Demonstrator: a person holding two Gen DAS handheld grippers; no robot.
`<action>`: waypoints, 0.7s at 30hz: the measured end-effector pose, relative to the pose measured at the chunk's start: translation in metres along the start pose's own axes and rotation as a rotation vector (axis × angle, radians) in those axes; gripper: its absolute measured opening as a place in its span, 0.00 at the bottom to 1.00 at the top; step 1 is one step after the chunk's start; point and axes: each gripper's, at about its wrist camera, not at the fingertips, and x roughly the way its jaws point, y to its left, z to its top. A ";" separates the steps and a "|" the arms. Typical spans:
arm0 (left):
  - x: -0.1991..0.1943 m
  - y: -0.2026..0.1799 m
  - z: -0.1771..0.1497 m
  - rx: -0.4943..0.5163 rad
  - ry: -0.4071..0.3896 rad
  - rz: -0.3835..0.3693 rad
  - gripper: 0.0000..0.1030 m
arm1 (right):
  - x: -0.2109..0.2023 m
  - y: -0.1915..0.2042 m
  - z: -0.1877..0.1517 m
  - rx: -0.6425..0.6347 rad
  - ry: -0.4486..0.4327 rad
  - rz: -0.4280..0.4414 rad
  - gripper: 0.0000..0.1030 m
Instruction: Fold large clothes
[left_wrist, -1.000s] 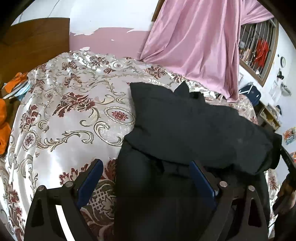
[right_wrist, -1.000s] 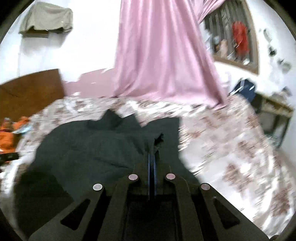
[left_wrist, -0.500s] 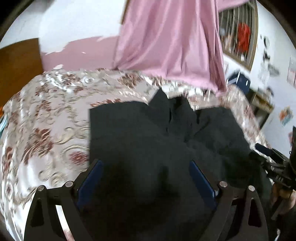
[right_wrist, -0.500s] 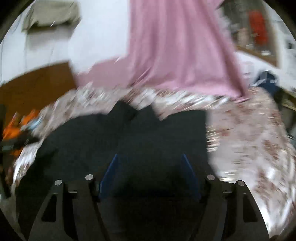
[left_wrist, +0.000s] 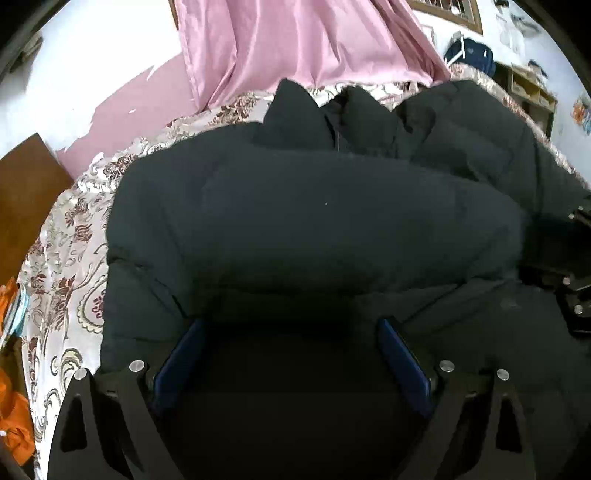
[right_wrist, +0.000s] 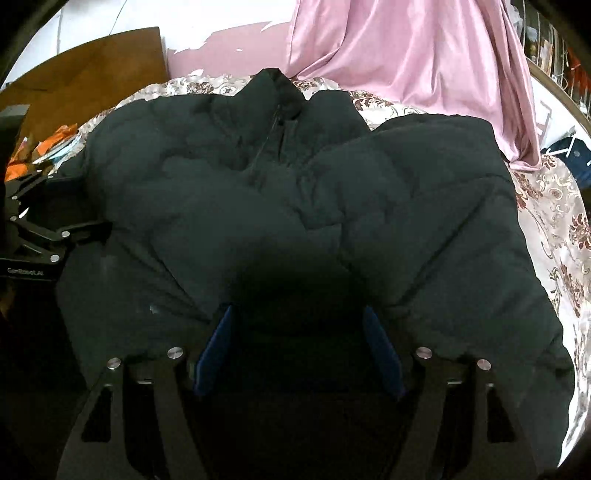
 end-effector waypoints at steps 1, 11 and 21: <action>0.003 -0.003 0.000 0.008 0.005 0.010 0.91 | -0.002 0.001 0.002 -0.001 0.004 -0.001 0.66; 0.013 -0.009 -0.006 0.045 -0.014 0.068 0.92 | 0.006 0.013 0.004 -0.052 0.030 -0.073 0.68; -0.008 0.014 0.002 0.035 0.030 -0.051 0.96 | -0.009 0.004 0.005 -0.029 0.032 -0.017 0.75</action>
